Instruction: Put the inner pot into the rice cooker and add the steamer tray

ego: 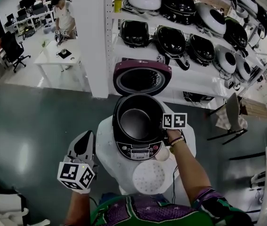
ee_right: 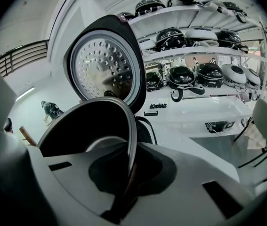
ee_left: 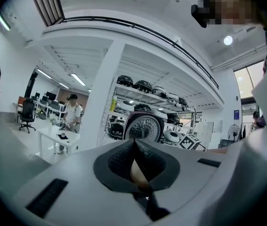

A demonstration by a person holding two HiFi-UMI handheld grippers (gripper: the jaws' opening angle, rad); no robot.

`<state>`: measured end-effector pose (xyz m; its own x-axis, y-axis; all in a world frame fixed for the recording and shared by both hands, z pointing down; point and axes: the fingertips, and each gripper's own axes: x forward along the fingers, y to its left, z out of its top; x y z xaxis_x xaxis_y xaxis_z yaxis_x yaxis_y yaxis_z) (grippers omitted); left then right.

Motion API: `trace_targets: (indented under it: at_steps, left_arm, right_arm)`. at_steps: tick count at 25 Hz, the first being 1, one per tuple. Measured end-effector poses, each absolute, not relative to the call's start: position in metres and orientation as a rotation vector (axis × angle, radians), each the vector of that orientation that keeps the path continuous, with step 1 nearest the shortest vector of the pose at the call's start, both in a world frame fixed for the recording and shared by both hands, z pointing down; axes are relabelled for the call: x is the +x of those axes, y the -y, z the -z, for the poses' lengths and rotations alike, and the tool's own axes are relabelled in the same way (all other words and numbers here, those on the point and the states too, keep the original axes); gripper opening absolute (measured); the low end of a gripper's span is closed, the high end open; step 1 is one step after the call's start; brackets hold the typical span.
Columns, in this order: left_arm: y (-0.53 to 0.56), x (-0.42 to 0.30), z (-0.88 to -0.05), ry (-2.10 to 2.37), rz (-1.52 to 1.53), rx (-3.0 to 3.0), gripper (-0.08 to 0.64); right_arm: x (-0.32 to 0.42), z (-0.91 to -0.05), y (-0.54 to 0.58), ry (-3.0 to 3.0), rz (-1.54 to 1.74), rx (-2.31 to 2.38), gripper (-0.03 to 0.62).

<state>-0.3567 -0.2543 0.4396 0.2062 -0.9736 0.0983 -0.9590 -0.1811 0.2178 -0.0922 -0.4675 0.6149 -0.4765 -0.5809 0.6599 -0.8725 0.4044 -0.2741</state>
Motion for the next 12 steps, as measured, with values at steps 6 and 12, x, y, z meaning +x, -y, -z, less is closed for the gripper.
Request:
trace_targets:
  at_steps: [6, 12]
  left_arm:
    - [0.254, -0.358, -0.446, 1.837, 0.082, 2.237, 0.021]
    - [0.255, -0.357, -0.455, 1.831, 0.058, 2.232, 0.021]
  right_arm:
    - [-0.095, -0.633, 0.472, 2.152, -0.856, 1.224, 0.016]
    - [-0.097, -0.647, 0.478, 2.102, -0.827, 1.222, 0.017]
